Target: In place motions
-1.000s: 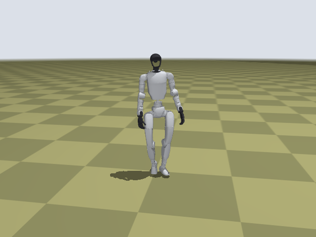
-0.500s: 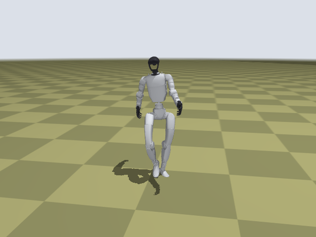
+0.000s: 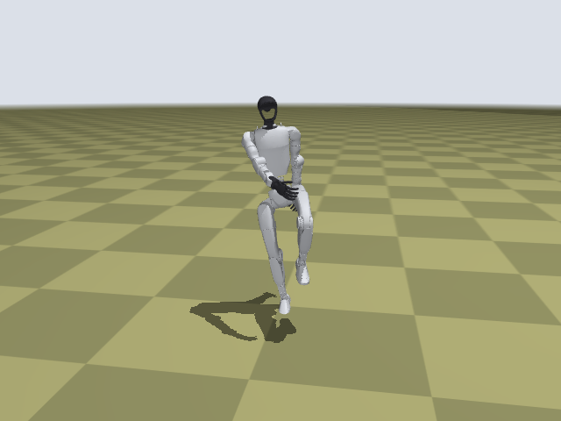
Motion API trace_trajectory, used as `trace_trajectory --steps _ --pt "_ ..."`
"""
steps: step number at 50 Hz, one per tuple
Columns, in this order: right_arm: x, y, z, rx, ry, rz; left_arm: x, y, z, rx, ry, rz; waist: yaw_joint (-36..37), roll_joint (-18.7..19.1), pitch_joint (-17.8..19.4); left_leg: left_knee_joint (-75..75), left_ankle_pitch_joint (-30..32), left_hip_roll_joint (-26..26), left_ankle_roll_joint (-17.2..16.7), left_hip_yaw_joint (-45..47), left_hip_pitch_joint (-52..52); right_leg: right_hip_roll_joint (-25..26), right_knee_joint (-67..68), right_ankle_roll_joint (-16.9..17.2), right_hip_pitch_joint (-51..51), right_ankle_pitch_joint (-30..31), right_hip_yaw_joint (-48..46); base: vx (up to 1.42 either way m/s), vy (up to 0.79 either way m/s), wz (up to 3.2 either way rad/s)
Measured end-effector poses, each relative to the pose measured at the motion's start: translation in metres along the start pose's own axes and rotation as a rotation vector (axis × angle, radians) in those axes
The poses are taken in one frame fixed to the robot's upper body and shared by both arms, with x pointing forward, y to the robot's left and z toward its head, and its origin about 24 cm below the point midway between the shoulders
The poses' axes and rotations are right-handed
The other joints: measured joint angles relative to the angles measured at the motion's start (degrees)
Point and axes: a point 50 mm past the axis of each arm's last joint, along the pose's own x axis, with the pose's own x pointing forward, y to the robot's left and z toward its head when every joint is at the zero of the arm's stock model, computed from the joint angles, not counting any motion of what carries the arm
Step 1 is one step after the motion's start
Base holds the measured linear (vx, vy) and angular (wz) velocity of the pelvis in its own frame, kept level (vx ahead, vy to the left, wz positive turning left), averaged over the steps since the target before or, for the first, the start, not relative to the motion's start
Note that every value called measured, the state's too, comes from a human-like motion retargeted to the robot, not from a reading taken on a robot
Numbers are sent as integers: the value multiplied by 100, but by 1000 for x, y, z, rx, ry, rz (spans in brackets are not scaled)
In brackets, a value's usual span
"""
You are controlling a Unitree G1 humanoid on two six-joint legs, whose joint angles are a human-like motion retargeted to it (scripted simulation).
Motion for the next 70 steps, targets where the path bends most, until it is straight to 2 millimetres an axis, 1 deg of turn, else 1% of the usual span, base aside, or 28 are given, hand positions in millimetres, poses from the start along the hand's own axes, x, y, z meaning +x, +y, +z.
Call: trace_trajectory --steps 3,7,10,12,15,17,22,25,27,30,32,34,36,37,40,42,45,48,51,55,58,60,62,65,66,67,68,70 --pt "-3 -21 57 -117 -194 -72 -3 18 -47 -3 123 -21 668 -364 170 27 -75 41 42 209 -613 -428 300 -53 -268 -97 -58 18 1 -51" --pt "-14 -43 108 -263 -355 -195 -8 24 -77 -50 222 1 860 -411 340 -147 -21 -147 70 259 -355 -503 461 -113 -284 -217 -75 -2 -2 24" --pt "-15 -42 110 -262 -379 -224 -9 23 -89 -117 228 20 702 -427 -1 -522 140 -529 -154 251 348 -474 164 -40 -266 -135 -237 -4 2 66" --pt "-13 -38 99 -224 -367 -219 -8 22 -85 -153 201 17 479 -378 -335 -999 252 -899 -351 140 962 -370 21 35 -254 -125 -426 5 6 89" --pt "-10 -31 71 -171 -317 -199 -4 21 -67 -177 134 4 29 -277 -904 -2121 383 -1254 -346 187 2111 -129 -187 115 -232 -165 -712 10 7 110" --pt "-13 -24 34 -170 -259 -165 -2 21 -43 -187 85 -10 -574 47 -1099 -3096 410 -1652 -216 -135 3041 145 -298 138 97 -263 -1189 16 10 148" --pt "-27 1 -71 -147 48 -79 -1 15 14 -101 -77 -38 -1458 415 -1553 -6907 467 -2521 9 -682 5353 428 -376 240 298 -446 -1637 18 15 84" --pt "-53 6 -130 -78 240 -48 -7 14 65 73 -188 -41 -1916 705 -1728 -8760 -757 -2497 217 -216 6349 700 -310 266 280 -592 -1958 4 20 111" --pt "-79 3 -170 -51 375 -73 -14 8 98 233 -244 -25 -2257 827 -1858 -9349 -722 -2530 452 -318 6455 767 -269 307 291 -684 -2241 7 15 167" --pt "-130 4 -227 -71 598 -134 -31 -8 152 458 -355 -7 -2730 889 -1891 -9579 -413 -2395 478 -680 6423 674 45 348 220 -674 -2682 5 16 149" --pt "-168 6 -258 -83 746 -156 -48 -26 190 578 -459 -13 -2931 883 -1668 -9503 -440 -2399 583 -677 6409 555 548 390 82 -167 -2707 -14 9 104" --pt "-206 12 -284 -69 892 -165 -70 -56 225 675 -580 -57 -2974 988 -1313 -9342 -411 -2222 517 -1080 6381 429 1494 422 -322 918 -2616 -16 16 54" --pt "-248 25 -307 -26 1039 -181 -94 -90 251 726 -717 -131 -3085 1083 -980 -9274 -452 -2039 505 -1047 6498 362 2746 192 -1033 1926 -2311 -1 20 41" --pt "-269 33 -316 7 1110 -201 -110 -106 265 741 -793 -165 -3169 1108 -851 -9272 -459 -2008 521 -1040 6563 280 3445 41 -1448 2100 -2187 8 20 29" --pt "-323 55 -333 126 1283 -262 -161 -135 306 743 -998 -185 -3432 1134 -612 -9279 -401 -2057 636 -1040 6611 -349 5477 -260 -2705 1464 -2289 -2 20 23" --pt "-363 67 -339 210 1412 -291 -213 -155 336 666 -1191 -173 -4134 1112 -446 -9268 -309 -2143 790 -1230 6526 -857 6941 -297 -3906 995 -2228 -16 18 126" --pt "-412 81 -342 258 1572 -329 -278 -174 360 566 -1380 -270 -4826 1242 -308 -9205 -159 -1965 925 -1238 6397 -1166 8125 -377 -5188 518 -2344 -4 13 128" --pt "-446 85 -340 238 1680 -339 -333 -181 373 433 -1534 -365 -5267 1287 -267 -9124 -100 -1818 932 -1221 6301 -1051 8436 -460 -6081 275 -2555 4 6 48" --pt "-465 83 -337 234 1742 -366 -368 -173 381 337 -1655 -384 -5337 1305 -289 -9039 -135 -1831 944 -1199 6264 -889 8218 -487 -6249 204 -2657 9 1 -51" --pt "-459 79 -337 289 1725 -404 -385 -162 386 281 -1731 -346 -4967 1178 -352 -9144 -207 -1986 893 -945 6447 -648 7517 -348 -5460 319 -2394 3 -3 -102" --pt "-443 85 -340 314 1667 -380 -361 -162 383 283 -1672 -330 -4755 1320 -729 -9331 -180 -1935 826 -825 6386 -496 6461 -102 -4299 499 -2437 10 -7 -56" --pt "-422 83 -342 320 1597 -359 -336 -162 378 298 -1612 -323 -4534 1378 -952 -9394 -219 -1955 796 -706 6375 -293 5588 -20 -3447 694 -2382 9 -1 -82" --pt "-385 72 -341 335 1483 -315 -303 -159 369 330 -1549 -322 -4078 1272 -889 -9406 -353 -1993 749 -388 6676 176 4519 152 -2374 894 -1923 8 -3 -132" --pt "-340 59 -337 286 1335 -276 -246 -153 349 396 -1390 -308 -3625 1228 -1166 -9468 -424 -2108 667 -189 6740 793 2577 611 -961 1096 -1059 13 -8 -81" --pt "-324 54 -334 257 1282 -268 -226 -151 340 418 -1323 -309 -3557 1174 -1291 -9464 -445 -2213 660 -165 6688 739 1906 767 -561 1059 -1128 9 -9 -40" --pt "-308 49 -330 228 1228 -257 -206 -147 329 436 -1254 -311 -3478 1114 -1404 -9459 -473 -2320 651 -116 6646 680 1271 864 -196 801 -1239 6 -9 -39" --pt "-291 43 -325 198 1170 -243 -186 -143 318 448 -1180 -316 -3375 1045 -1494 -9454 -513 -2428 637 -18 6625 612 712 844 99 102 -1435 3 -11 -66" --pt "-258 37 -314 162 1054 -192 -148 -131 292 466 -1028 -339 -3056 899 -1606 -9490 -579 -2576 575 254 6704 427 -41 451 421 -605 -2232 1 -15 -111"
